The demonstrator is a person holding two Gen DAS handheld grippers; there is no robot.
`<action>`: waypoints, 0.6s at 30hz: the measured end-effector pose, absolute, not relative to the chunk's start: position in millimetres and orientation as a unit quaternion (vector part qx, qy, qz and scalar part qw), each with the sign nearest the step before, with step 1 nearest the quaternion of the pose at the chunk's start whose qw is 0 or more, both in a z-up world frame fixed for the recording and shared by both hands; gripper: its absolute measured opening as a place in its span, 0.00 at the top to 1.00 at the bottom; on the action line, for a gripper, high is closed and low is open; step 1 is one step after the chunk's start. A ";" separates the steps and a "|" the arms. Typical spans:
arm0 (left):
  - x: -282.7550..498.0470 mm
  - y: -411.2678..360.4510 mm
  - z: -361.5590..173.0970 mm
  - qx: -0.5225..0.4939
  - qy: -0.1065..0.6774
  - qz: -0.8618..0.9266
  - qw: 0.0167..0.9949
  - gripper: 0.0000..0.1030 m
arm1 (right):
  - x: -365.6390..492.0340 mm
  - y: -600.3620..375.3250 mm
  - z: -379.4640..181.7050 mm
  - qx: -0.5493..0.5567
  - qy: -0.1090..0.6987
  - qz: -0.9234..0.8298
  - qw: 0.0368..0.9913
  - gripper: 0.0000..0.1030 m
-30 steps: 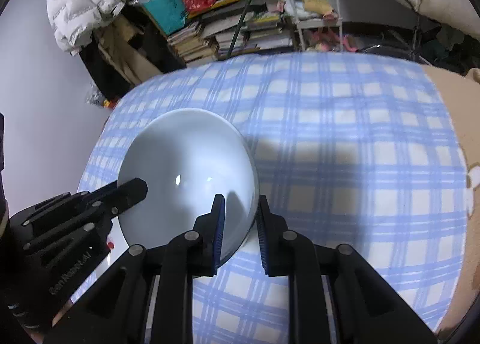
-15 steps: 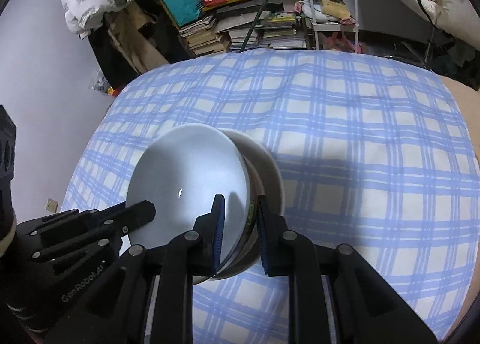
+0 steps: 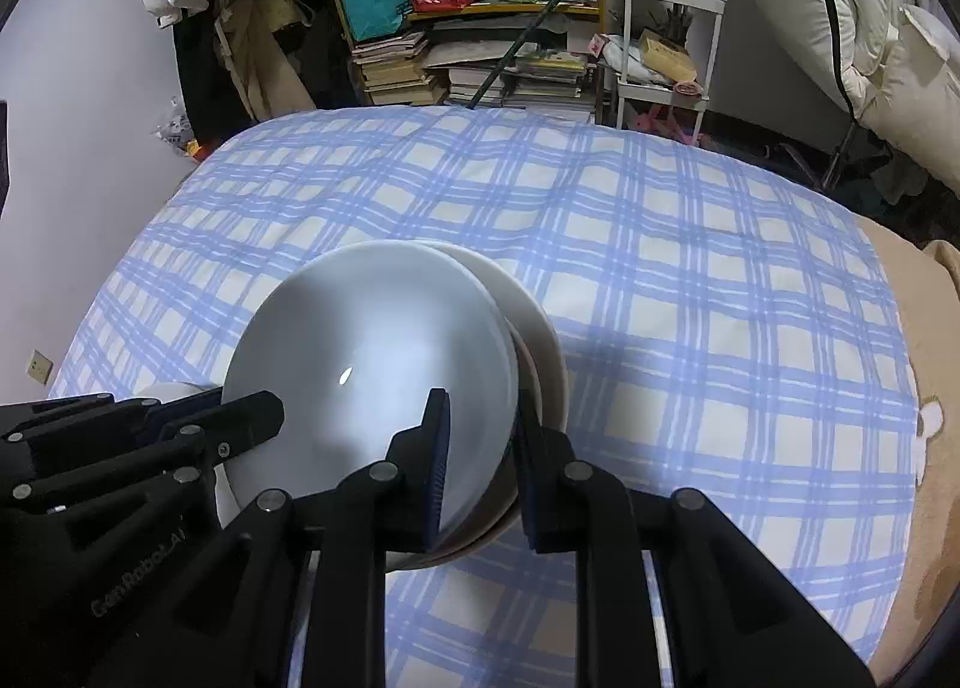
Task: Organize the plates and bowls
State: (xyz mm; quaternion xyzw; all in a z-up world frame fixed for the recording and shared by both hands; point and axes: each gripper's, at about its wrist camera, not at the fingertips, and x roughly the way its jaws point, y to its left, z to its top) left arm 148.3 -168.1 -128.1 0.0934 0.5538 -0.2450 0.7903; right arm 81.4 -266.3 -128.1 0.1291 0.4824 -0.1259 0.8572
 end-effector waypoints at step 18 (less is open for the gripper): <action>146.5 -165.8 -126.0 0.106 0.548 -0.245 0.792 0.89 | 76.8 -259.8 -122.6 0.114 0.471 -0.139 0.864 0.74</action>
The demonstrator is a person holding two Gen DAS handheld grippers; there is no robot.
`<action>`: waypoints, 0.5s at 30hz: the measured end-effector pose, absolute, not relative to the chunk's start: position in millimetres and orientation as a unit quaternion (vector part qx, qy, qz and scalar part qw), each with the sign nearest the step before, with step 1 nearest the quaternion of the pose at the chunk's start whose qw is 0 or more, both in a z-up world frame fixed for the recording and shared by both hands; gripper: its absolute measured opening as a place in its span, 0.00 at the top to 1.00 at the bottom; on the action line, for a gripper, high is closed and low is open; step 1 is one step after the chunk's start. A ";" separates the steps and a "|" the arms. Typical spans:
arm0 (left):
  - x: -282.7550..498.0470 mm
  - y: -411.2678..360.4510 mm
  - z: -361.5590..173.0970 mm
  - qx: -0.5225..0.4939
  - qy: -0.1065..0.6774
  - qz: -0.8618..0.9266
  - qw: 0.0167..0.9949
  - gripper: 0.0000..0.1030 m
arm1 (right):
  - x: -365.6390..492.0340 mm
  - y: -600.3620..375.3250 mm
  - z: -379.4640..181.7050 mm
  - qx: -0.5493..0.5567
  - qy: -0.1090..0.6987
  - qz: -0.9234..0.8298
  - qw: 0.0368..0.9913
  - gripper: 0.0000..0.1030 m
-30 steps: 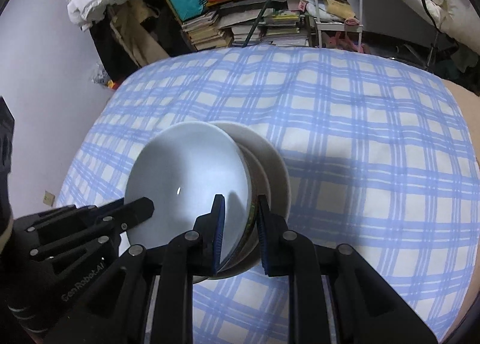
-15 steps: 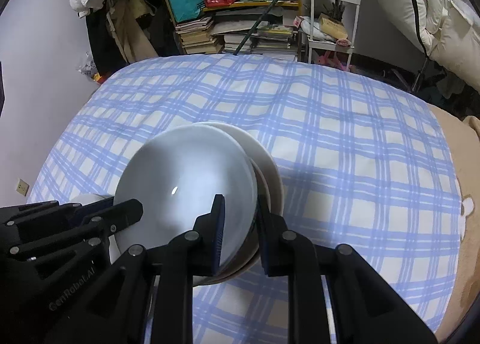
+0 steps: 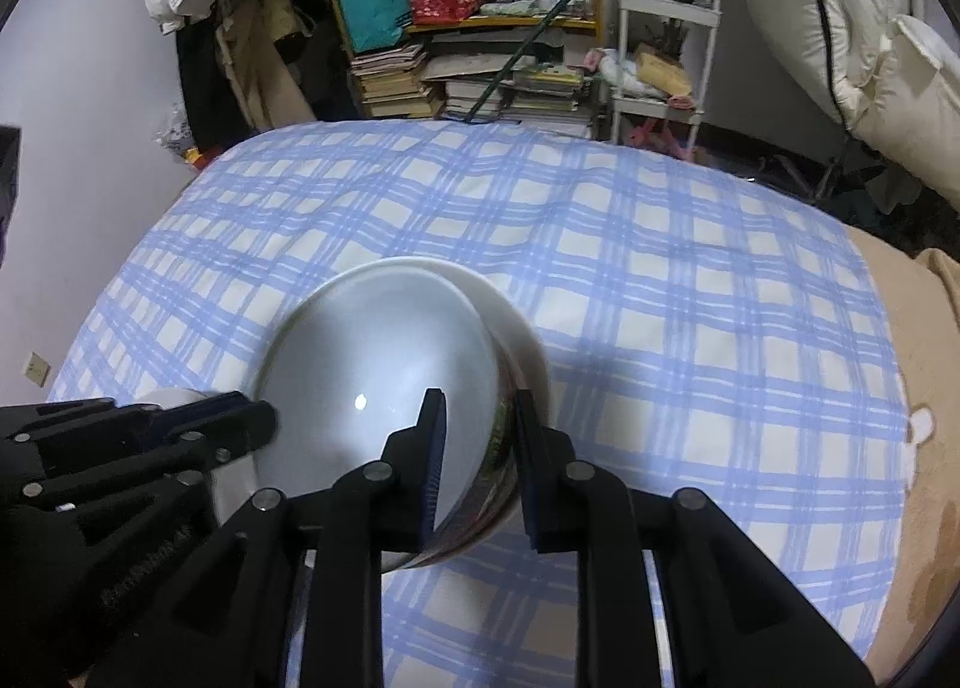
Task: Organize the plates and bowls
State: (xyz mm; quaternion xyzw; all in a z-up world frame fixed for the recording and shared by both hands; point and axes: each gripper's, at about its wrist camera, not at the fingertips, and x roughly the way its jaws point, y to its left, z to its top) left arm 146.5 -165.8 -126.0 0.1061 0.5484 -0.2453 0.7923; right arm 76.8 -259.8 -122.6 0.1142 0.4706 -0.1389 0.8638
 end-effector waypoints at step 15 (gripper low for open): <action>151.7 -162.4 -122.4 0.101 0.548 -0.246 0.793 0.89 | 66.9 -284.3 -107.9 0.188 0.439 -0.130 0.869 0.72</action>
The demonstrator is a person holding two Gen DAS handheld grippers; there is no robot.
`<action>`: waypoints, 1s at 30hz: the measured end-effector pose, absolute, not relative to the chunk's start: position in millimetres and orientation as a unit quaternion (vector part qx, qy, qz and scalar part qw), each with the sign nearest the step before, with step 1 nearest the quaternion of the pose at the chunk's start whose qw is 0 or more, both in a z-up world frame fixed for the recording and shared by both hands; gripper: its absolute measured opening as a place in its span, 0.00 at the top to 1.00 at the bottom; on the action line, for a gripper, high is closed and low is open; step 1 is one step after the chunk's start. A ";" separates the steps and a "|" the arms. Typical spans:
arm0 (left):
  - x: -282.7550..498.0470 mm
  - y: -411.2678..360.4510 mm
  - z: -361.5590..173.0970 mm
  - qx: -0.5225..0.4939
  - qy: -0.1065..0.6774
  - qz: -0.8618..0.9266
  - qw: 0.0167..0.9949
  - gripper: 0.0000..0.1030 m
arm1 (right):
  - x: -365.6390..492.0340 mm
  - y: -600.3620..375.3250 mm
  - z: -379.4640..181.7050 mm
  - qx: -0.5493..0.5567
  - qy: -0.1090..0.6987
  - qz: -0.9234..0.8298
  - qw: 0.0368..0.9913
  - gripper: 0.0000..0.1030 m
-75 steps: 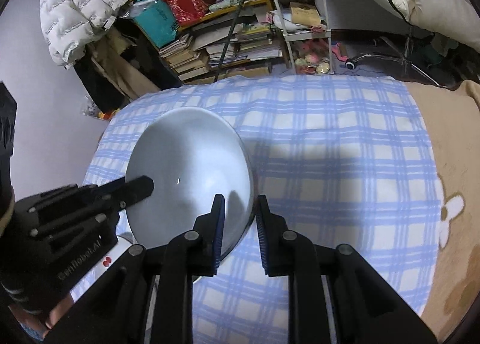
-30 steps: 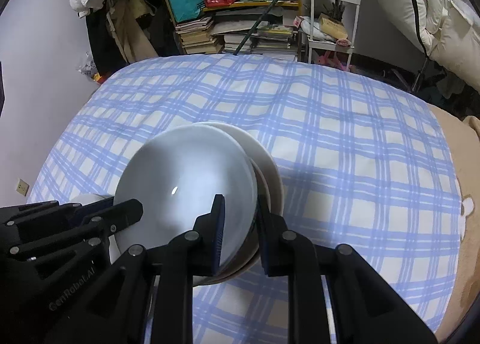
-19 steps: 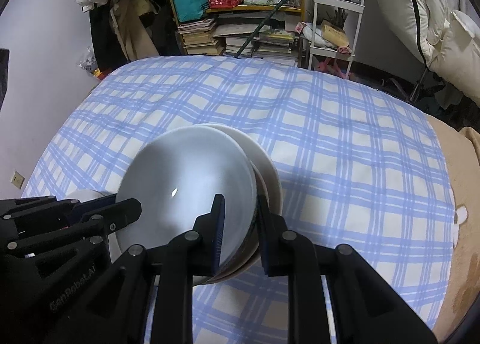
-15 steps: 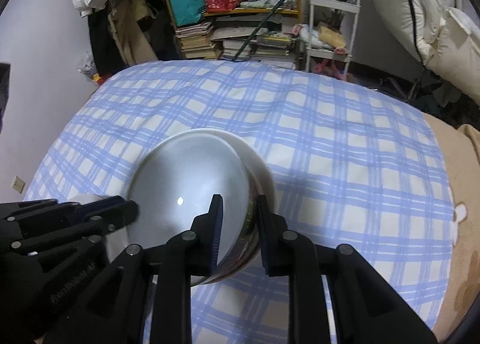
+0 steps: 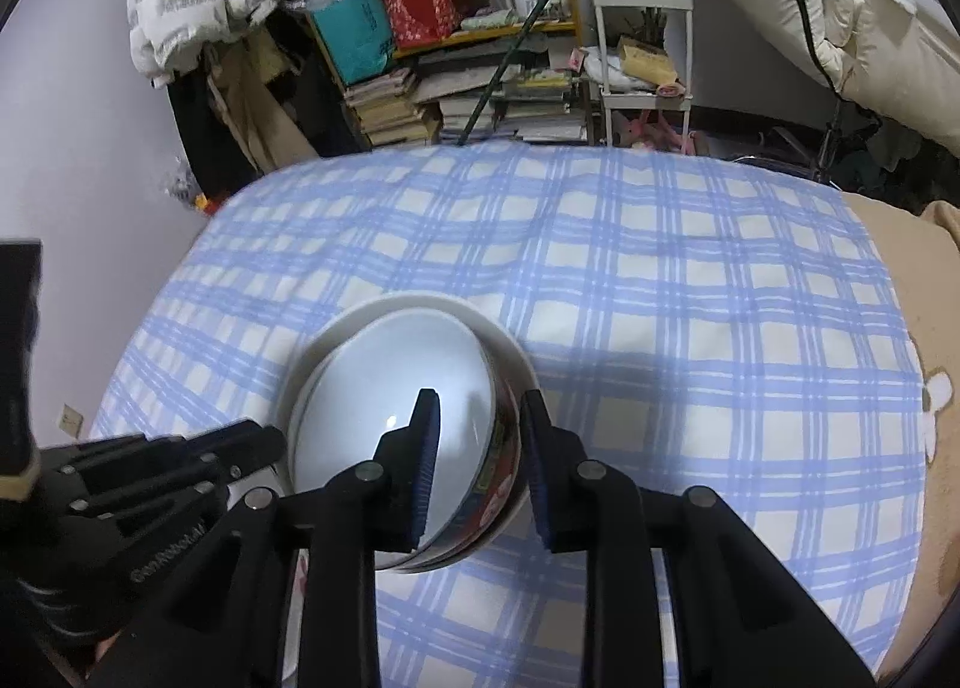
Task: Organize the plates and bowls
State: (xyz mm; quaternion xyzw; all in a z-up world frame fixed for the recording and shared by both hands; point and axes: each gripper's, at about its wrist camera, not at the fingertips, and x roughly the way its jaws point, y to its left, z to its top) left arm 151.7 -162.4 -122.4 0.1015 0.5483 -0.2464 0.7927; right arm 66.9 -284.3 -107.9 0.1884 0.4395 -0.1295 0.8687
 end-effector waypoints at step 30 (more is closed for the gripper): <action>188.1 -141.4 -132.3 0.051 0.578 -0.237 0.779 0.51 | 49.6 -352.2 -138.4 0.278 0.508 -0.210 0.788 0.00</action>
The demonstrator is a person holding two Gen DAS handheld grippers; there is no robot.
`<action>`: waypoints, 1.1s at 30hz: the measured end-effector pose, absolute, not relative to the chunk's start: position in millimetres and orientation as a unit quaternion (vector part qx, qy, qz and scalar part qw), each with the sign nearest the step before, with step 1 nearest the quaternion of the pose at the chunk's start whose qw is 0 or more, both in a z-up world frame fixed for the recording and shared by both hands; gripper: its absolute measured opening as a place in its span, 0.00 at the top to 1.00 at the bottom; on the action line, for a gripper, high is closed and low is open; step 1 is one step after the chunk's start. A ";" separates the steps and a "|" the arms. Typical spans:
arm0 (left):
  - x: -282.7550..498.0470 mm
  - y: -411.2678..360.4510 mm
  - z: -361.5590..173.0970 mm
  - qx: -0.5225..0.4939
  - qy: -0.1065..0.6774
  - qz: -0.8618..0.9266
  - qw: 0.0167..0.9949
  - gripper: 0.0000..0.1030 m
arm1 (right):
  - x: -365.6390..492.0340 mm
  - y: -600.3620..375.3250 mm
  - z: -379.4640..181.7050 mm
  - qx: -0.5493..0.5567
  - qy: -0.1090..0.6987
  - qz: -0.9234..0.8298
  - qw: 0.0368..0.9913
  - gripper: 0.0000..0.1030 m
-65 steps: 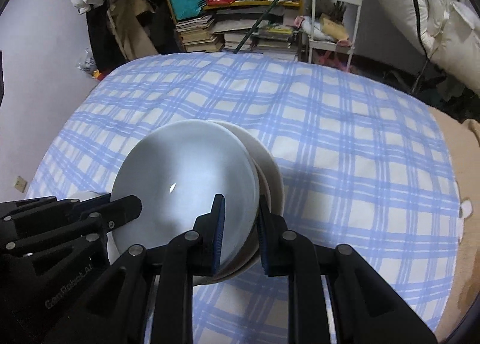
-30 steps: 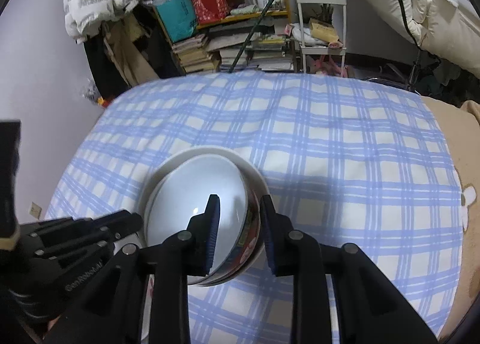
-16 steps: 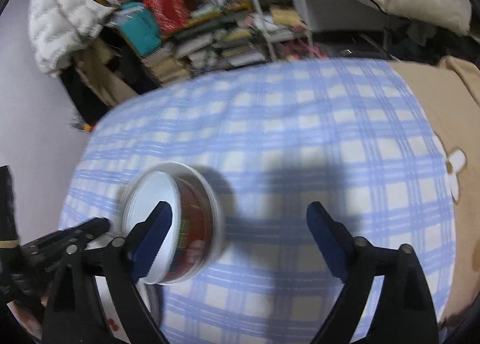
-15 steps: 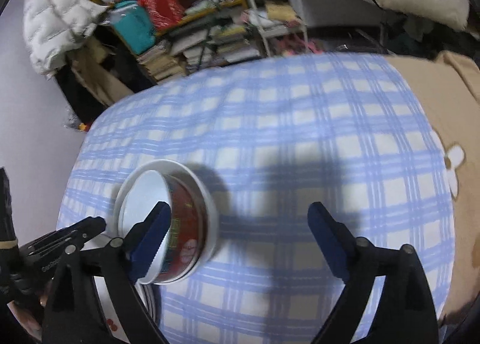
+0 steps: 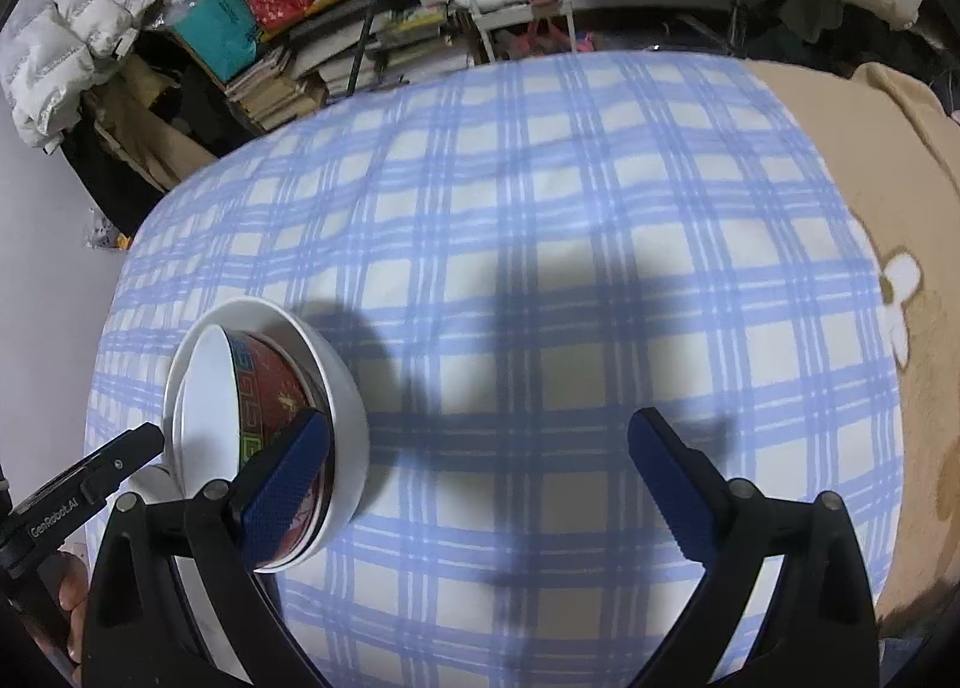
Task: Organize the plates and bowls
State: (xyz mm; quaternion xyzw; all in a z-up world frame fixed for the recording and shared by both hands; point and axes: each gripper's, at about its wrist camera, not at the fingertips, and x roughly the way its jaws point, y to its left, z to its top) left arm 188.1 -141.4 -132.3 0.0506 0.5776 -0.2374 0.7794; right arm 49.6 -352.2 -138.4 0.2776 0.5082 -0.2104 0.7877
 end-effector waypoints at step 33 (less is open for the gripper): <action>183.2 -147.9 -135.8 0.083 0.579 -0.234 0.777 0.51 | 55.7 -349.1 -145.3 0.261 0.523 -0.220 0.781 0.00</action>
